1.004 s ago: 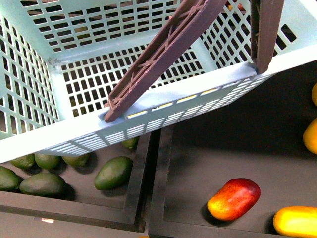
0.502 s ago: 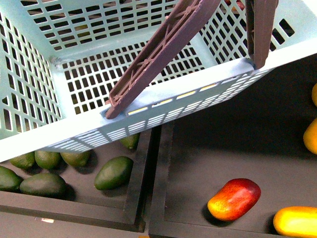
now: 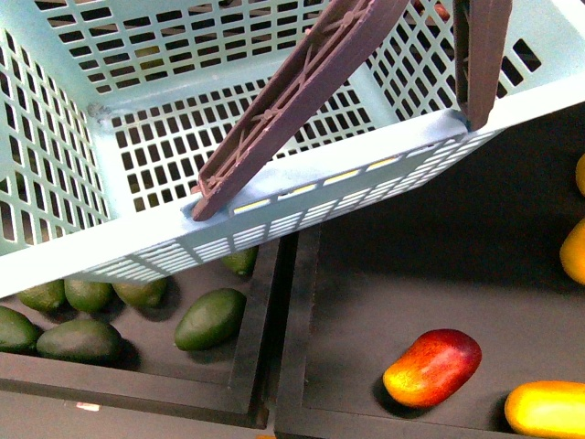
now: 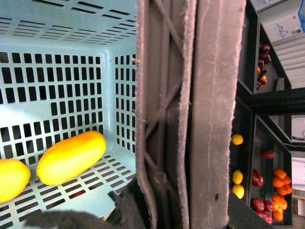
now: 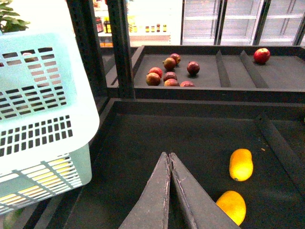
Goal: Pick lemon and mango into basket
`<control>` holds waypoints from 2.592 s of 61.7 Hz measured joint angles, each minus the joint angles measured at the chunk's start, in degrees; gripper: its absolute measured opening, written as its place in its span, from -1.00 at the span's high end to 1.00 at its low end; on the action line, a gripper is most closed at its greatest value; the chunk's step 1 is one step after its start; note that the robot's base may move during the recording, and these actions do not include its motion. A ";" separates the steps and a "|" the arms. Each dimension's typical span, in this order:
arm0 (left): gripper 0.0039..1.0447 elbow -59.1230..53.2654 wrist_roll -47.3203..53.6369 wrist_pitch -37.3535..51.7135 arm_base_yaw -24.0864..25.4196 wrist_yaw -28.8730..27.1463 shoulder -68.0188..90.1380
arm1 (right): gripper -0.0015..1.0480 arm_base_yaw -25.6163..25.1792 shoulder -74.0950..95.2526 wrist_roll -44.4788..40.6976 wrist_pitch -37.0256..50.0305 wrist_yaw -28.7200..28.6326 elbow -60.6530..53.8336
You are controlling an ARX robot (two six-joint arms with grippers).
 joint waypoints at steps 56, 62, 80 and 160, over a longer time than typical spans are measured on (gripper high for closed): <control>0.71 0.00 -0.04 0.00 -0.02 0.00 0.00 | 0.96 0.00 -20.85 -0.02 -21.07 0.07 0.02; 0.71 0.00 0.04 0.00 -0.02 -0.04 0.00 | 0.96 0.00 -20.87 -0.02 -21.07 0.07 0.02; 0.71 0.00 0.00 0.00 -0.02 -0.02 0.00 | 0.48 0.00 -20.90 -0.11 -21.09 0.07 0.02; 0.71 0.00 -0.35 0.00 -0.20 -0.28 0.00 | -0.83 0.00 -20.92 -0.11 -21.29 0.11 0.02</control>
